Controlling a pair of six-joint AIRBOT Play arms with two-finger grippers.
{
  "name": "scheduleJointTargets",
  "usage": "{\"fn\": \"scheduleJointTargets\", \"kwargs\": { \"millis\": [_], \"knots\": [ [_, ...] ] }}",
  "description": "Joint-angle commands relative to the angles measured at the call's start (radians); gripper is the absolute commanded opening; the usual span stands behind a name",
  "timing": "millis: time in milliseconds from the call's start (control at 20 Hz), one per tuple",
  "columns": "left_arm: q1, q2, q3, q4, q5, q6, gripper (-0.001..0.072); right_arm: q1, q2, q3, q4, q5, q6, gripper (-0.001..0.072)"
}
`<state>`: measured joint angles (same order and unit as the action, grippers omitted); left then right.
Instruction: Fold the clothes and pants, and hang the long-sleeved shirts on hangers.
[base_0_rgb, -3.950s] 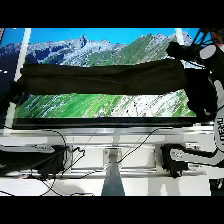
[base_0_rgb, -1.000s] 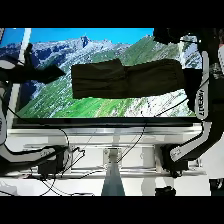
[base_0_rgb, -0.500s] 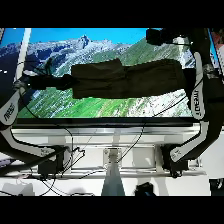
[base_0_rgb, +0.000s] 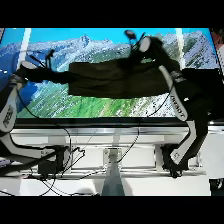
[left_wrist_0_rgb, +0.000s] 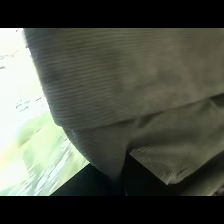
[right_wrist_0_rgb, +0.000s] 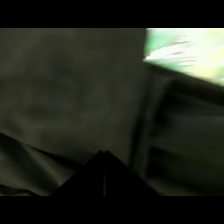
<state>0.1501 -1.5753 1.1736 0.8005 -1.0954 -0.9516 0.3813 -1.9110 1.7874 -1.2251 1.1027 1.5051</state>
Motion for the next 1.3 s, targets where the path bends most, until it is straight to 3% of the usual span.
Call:
{"fn": "scheduleJointTargets", "kwargs": {
  "millis": [0, 250, 400, 550, 650, 850, 1050, 1250],
  "knots": [
    [0.050, 0.145, 0.108, 0.167, -0.171, -0.060, 0.0014, 0.156, -0.038, -0.047, 0.028, -0.121, 0.106, 0.0029],
    [0.160, 0.418, 0.151, 0.165, -0.204, -0.059, 0.0015, 0.415, -0.079, -0.047, 0.276, -0.358, 0.152, 0.0029],
    [0.176, 0.489, 0.151, 0.164, -0.196, -0.059, 0.0015, 0.519, -0.077, -0.013, 0.224, -0.418, 0.151, 0.0029],
    [0.153, 0.479, 0.151, 0.091, -0.196, -0.059, 0.0015, 0.487, -0.057, 0.049, 0.034, -0.313, 0.151, 0.0029],
    [0.116, 0.446, 0.151, -0.007, -0.196, -0.059, 0.0015, 0.399, -0.023, 0.077, -0.077, -0.169, 0.134, 0.0028],
    [-0.064, 0.335, 0.151, -0.123, -0.188, -0.059, 0.0015, 0.131, 0.077, 0.081, -0.167, 0.081, 0.101, 0.0029],
    [-0.369, 0.195, 0.151, -0.257, 0.015, -0.058, 0.0015, -0.131, 0.156, 0.081, -0.168, 0.196, 0.082, 0.0029],
    [-0.682, 0.068, 0.151, -0.396, 0.455, -0.058, 0.0014, -0.330, 0.193, 0.081, -0.167, 0.250, 0.077, 0.0029]
  ]
}}
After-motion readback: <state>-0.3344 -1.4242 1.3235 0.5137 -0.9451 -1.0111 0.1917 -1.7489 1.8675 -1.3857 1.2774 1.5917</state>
